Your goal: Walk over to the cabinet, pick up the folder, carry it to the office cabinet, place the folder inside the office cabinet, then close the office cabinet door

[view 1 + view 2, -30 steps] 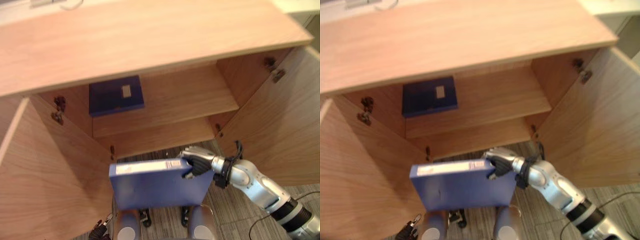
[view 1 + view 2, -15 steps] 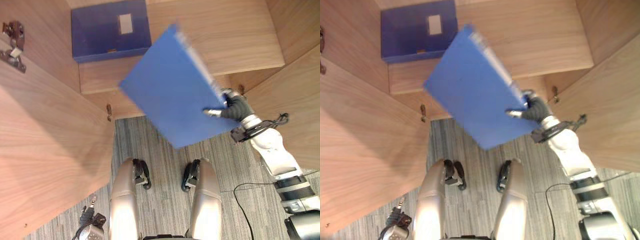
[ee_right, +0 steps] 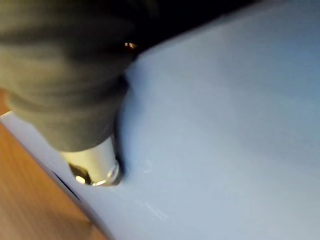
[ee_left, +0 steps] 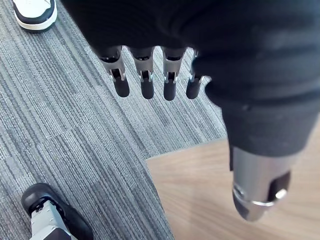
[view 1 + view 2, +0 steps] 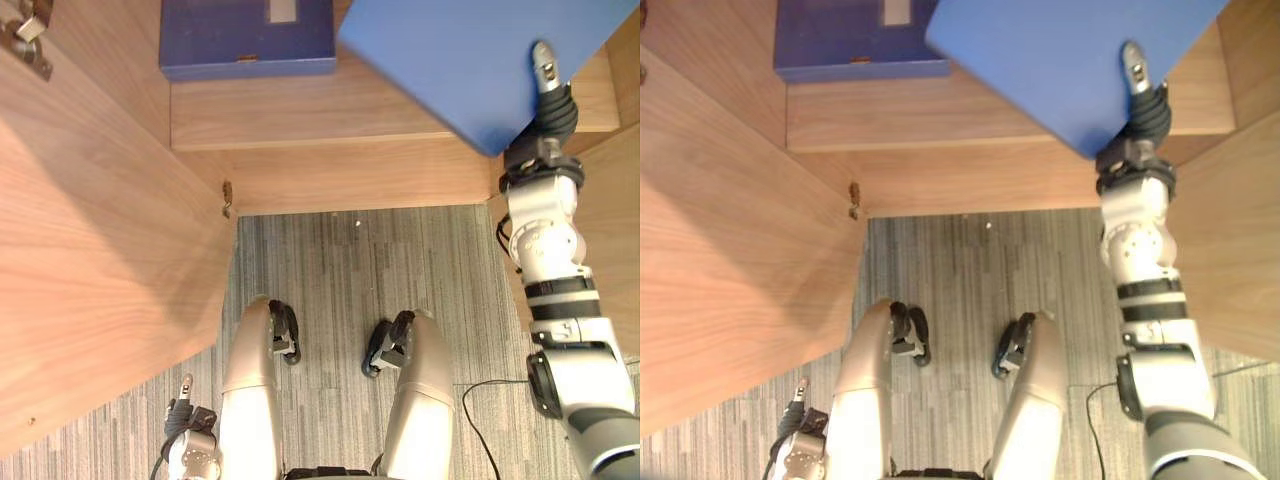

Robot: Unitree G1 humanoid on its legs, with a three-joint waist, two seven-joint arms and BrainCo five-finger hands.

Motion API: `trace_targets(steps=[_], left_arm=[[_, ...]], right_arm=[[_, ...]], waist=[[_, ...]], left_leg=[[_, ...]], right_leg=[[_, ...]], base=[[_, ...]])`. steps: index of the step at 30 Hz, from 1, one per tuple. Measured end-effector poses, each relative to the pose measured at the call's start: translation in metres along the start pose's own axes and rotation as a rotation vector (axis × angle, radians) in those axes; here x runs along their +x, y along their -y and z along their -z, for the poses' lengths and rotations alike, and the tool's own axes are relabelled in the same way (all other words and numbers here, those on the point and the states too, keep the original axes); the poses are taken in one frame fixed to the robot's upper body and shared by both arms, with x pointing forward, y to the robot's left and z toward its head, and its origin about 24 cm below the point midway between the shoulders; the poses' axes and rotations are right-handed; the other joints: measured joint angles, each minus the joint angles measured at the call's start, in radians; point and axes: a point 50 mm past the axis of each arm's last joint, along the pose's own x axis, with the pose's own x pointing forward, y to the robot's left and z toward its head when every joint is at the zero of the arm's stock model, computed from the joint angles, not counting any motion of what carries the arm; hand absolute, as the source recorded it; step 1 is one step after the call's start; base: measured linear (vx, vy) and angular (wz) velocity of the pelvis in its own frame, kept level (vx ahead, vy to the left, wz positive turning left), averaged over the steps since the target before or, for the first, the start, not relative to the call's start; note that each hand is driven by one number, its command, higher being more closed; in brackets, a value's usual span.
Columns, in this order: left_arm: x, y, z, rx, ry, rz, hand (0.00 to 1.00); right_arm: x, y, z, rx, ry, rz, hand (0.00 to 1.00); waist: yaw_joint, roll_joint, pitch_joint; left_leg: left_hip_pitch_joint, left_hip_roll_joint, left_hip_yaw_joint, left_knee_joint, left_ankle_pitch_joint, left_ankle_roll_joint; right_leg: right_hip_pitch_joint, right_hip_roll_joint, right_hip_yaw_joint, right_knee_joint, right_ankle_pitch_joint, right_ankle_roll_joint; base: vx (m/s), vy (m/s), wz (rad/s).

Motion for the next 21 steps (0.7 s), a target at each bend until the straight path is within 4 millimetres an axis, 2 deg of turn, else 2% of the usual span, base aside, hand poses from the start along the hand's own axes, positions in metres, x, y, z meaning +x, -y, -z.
trace_targets(steps=[3,5,7,10,13,16,21], left_arm=[[-0.001,0.004,-0.002,-0.009,0.010,-0.002,0.00],[-0.001,0.005,-0.001,-0.012,0.008,-0.005,0.00],[-0.003,0.010,0.002,-0.023,-0.005,-0.008,0.00],[-0.003,0.015,-0.002,-0.045,0.010,-0.006,0.00],[-0.004,0.023,-0.005,-0.056,0.023,0.001,0.00],[-0.004,0.028,-0.009,-0.064,0.042,0.002,0.00],[-0.005,0.041,-0.018,-0.062,0.080,0.009,0.00]], right_arm=[[0.018,-0.027,-0.007,0.156,0.035,0.054,1.00],[0.025,-0.037,-0.015,0.221,0.065,0.077,1.00],[0.033,-0.043,-0.032,0.328,0.129,0.139,1.00],[0.040,-0.049,-0.049,0.482,0.192,0.187,1.00],[0.045,-0.046,-0.068,0.631,0.256,0.248,1.00],[0.049,-0.048,-0.071,0.749,0.244,0.296,1.00],[0.052,-0.038,-0.058,0.818,0.188,0.429,1.00]], waist=[[0.011,0.006,0.003],[0.016,0.012,0.007],[0.033,0.024,0.014],[0.037,0.025,0.015],[0.043,0.038,0.021],[0.046,0.041,0.021],[0.056,0.051,0.024]], left_leg=[[-0.023,-0.006,-0.004,0.013,0.001,-0.002],[-0.037,-0.005,-0.013,0.023,0.002,-0.003],[-0.052,-0.007,-0.022,0.039,0.001,-0.004],[-0.091,-0.012,-0.031,0.050,0.007,-0.007],[-0.131,-0.024,-0.053,0.056,0.021,-0.013],[-0.166,-0.029,-0.060,0.061,0.031,-0.020],[-0.230,-0.038,-0.088,0.068,0.049,-0.036]], right_leg=[[-0.023,-0.002,0.004,0.021,-0.008,0.001],[-0.030,-0.002,-0.001,0.029,-0.010,-0.002],[-0.038,-0.005,-0.004,0.045,-0.017,-0.003],[-0.068,-0.010,-0.007,0.062,-0.020,-0.006],[-0.088,-0.025,-0.029,0.074,-0.025,-0.011],[-0.122,-0.030,-0.031,0.089,-0.030,-0.020],[-0.168,-0.035,-0.054,0.113,-0.042,-0.035]], base=[[0.02,-0.032,0.09],[0.01,-0.031,0.06],[0.01,-0.028,0.09],[0.00,-0.030,0.10],[0.01,-0.030,0.20],[0.01,-0.035,0.08],[0.02,-0.070,0.13]])
